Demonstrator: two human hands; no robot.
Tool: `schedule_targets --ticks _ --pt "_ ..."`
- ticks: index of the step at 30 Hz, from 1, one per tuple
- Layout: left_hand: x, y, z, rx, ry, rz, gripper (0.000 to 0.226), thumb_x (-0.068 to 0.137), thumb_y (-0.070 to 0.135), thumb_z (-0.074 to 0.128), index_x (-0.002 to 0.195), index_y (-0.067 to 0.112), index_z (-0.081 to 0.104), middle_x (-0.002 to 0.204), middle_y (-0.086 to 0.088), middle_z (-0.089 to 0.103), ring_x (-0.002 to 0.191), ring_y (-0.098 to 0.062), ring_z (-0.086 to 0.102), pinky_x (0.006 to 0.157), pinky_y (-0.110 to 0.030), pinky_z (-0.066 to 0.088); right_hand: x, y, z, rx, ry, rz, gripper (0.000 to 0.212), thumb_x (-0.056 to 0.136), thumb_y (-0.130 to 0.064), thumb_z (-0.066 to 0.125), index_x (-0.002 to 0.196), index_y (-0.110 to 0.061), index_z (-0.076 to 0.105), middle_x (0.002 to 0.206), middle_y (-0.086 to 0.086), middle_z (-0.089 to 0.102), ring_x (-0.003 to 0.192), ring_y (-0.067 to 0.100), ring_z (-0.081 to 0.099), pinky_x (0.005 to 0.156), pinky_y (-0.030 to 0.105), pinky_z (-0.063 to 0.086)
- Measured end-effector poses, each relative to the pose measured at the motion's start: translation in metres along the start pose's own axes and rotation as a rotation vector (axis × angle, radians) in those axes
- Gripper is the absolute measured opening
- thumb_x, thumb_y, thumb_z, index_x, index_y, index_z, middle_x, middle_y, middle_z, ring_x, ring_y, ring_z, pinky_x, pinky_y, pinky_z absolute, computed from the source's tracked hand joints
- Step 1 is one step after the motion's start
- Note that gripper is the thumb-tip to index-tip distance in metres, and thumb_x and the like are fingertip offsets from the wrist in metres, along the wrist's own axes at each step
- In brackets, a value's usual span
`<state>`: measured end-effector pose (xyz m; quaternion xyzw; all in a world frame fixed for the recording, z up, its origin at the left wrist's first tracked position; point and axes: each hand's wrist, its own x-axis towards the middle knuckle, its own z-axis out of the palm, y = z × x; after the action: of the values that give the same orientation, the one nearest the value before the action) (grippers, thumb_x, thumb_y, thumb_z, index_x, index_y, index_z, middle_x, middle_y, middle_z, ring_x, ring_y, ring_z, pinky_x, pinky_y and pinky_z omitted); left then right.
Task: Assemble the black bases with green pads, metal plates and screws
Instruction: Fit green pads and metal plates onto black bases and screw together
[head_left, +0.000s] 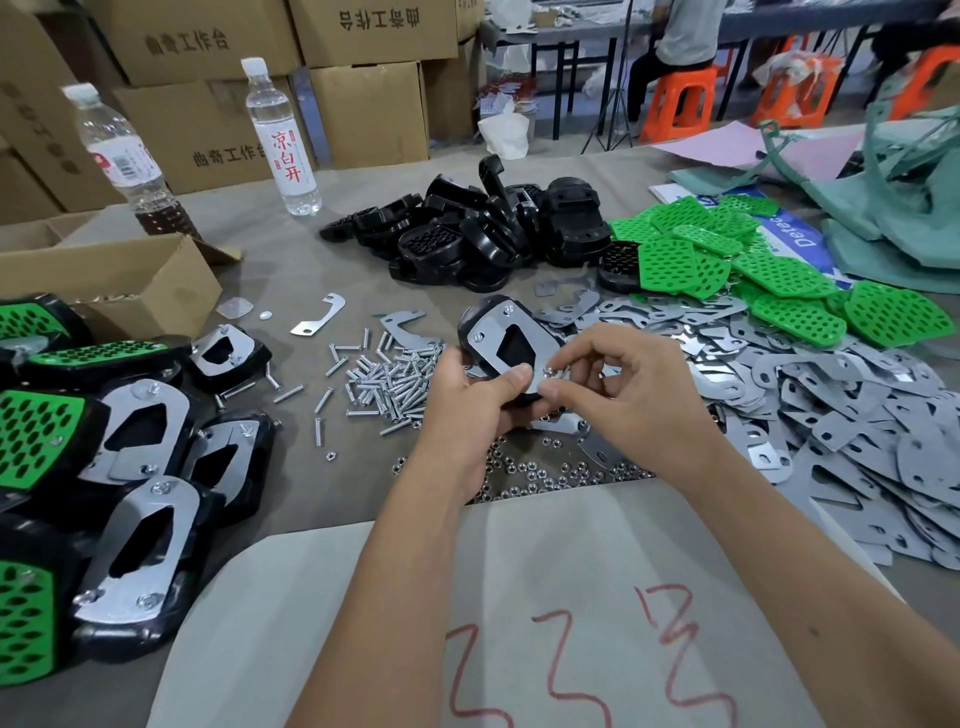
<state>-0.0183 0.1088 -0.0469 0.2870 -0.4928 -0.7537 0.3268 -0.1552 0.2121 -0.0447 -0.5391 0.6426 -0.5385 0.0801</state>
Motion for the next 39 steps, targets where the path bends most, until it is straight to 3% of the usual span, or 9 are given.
schedule_targets --ticks 5,9,13,18,22,27,31,35,39 --pt "-0.001 0.001 0.001 -0.03 -0.001 0.001 0.031 0.097 -0.008 0.063 0.124 0.003 0.054 0.117 -0.022 0.074 0.099 -0.037 0.076 0.079 -0.043 0.064 0.002 0.004 0.001 -0.008 -0.002 -0.019 0.017 0.09 -0.006 0.079 0.101 -0.017 0.084 0.077 -0.006 0.061 0.072 0.016 0.059 0.058 0.038 0.054" --pt "0.0 0.0 0.001 0.002 0.002 0.01 0.028 0.096 -0.007 0.064 0.12 0.003 0.054 0.114 -0.021 0.074 0.096 -0.036 0.077 0.077 -0.041 0.064 0.001 0.001 -0.002 -0.013 -0.005 -0.007 0.014 0.087 -0.004 0.082 0.097 -0.015 0.084 0.077 -0.001 0.063 0.065 0.013 0.056 0.052 0.028 0.047" --pt "0.001 -0.002 0.001 0.038 0.007 0.018 0.028 0.095 -0.007 0.066 0.119 0.002 0.054 0.109 -0.021 0.076 0.09 -0.037 0.077 0.073 -0.039 0.064 0.003 -0.004 -0.007 -0.062 -0.039 -0.029 0.012 0.086 -0.001 0.082 0.095 -0.01 0.084 0.08 0.0 0.066 0.061 0.011 0.059 0.048 0.038 0.053" --pt "0.002 -0.004 0.002 0.04 0.01 0.015 0.029 0.094 -0.007 0.067 0.118 0.003 0.055 0.104 -0.015 0.078 0.085 -0.033 0.078 0.072 -0.038 0.063 0.003 -0.004 -0.01 -0.055 -0.086 -0.048 0.014 0.089 0.002 0.077 0.094 -0.01 0.082 0.082 0.0 0.064 0.06 0.011 0.06 0.048 0.034 0.055" --pt "0.001 -0.003 0.002 0.01 0.028 0.019 0.031 0.094 -0.007 0.067 0.12 0.004 0.056 0.106 -0.014 0.077 0.079 -0.029 0.078 0.073 -0.041 0.065 0.003 -0.005 -0.007 -0.032 0.048 -0.061 0.015 0.096 -0.005 0.07 0.095 -0.016 0.079 0.083 -0.001 0.064 0.055 0.014 0.063 0.043 0.031 0.053" --pt "0.002 -0.005 0.004 -0.011 0.091 0.058 0.032 0.093 -0.006 0.067 0.12 0.006 0.055 0.107 -0.014 0.076 0.079 -0.028 0.078 0.075 -0.042 0.065 0.001 -0.001 -0.003 0.101 0.094 0.128 0.017 0.09 -0.004 0.078 0.094 -0.021 0.08 0.078 -0.001 0.072 0.055 0.025 0.072 0.051 0.052 0.061" --pt "0.003 -0.008 0.003 0.028 0.099 0.086 0.031 0.092 -0.003 0.069 0.116 0.01 0.055 0.1 -0.009 0.078 0.077 -0.031 0.079 0.072 -0.039 0.065 0.001 -0.003 0.001 0.103 0.055 0.167 0.021 0.091 -0.005 0.077 0.089 -0.025 0.08 0.078 0.0 0.073 0.05 0.024 0.071 0.045 0.031 0.056" --pt "0.004 -0.01 0.002 0.04 0.097 0.087 0.03 0.091 -0.003 0.069 0.115 0.01 0.056 0.095 -0.008 0.078 0.077 -0.029 0.079 0.071 -0.039 0.065 0.0 -0.005 0.003 0.04 0.036 0.143 0.02 0.091 -0.005 0.078 0.089 -0.024 0.081 0.08 -0.003 0.071 0.046 0.018 0.066 0.045 0.039 0.057" --pt "0.004 -0.009 0.001 0.034 0.087 0.081 0.032 0.092 -0.003 0.069 0.118 0.008 0.055 0.103 -0.015 0.076 0.078 -0.029 0.079 0.074 -0.043 0.065 0.001 -0.007 0.005 0.008 0.044 0.09 0.013 0.089 -0.004 0.079 0.092 -0.016 0.083 0.077 -0.008 0.063 0.053 0.012 0.061 0.043 0.024 0.053"
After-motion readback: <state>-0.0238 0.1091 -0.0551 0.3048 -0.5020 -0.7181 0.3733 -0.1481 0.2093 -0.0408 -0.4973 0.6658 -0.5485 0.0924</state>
